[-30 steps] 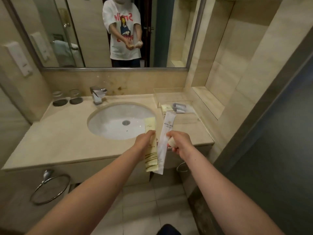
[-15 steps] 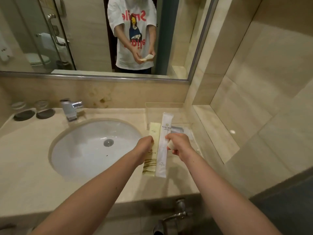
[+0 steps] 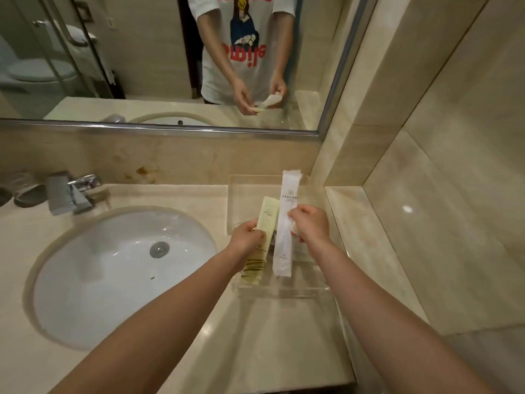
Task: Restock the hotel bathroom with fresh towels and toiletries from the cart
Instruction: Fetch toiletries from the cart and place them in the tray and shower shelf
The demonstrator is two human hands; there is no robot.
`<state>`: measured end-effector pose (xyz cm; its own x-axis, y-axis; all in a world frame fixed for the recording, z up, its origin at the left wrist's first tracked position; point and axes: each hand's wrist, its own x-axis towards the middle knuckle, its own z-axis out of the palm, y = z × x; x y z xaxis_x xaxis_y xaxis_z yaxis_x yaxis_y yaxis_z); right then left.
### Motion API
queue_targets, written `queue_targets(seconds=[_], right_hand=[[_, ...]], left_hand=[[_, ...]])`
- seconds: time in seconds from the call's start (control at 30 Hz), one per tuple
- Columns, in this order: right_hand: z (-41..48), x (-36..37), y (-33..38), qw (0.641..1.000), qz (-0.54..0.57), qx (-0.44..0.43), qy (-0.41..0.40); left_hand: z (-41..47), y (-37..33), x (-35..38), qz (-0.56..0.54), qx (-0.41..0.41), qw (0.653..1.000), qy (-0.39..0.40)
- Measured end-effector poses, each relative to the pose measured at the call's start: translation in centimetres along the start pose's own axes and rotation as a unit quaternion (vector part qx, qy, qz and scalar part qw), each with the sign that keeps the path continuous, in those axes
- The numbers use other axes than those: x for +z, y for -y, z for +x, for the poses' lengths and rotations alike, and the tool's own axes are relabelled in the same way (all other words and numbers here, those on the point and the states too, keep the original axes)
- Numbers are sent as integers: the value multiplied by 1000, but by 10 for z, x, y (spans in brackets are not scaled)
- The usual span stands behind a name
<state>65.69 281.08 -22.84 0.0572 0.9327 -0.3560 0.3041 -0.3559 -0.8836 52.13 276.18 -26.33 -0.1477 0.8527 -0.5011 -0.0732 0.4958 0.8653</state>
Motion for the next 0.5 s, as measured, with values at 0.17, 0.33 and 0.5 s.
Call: queue_targets(seconds=[0.17,0.33,0.5], right_hand=[[20,-10,9,998,-9,-47,-51],[34,-10,8,998,-17,-46,-37],[38,-10,-7,998,-55,-13,-4]], left_hand=[[32,6,12,77,4,997,30],[50,21,22,218,-20,967,128],[64,30,35,379,-24,900,216]])
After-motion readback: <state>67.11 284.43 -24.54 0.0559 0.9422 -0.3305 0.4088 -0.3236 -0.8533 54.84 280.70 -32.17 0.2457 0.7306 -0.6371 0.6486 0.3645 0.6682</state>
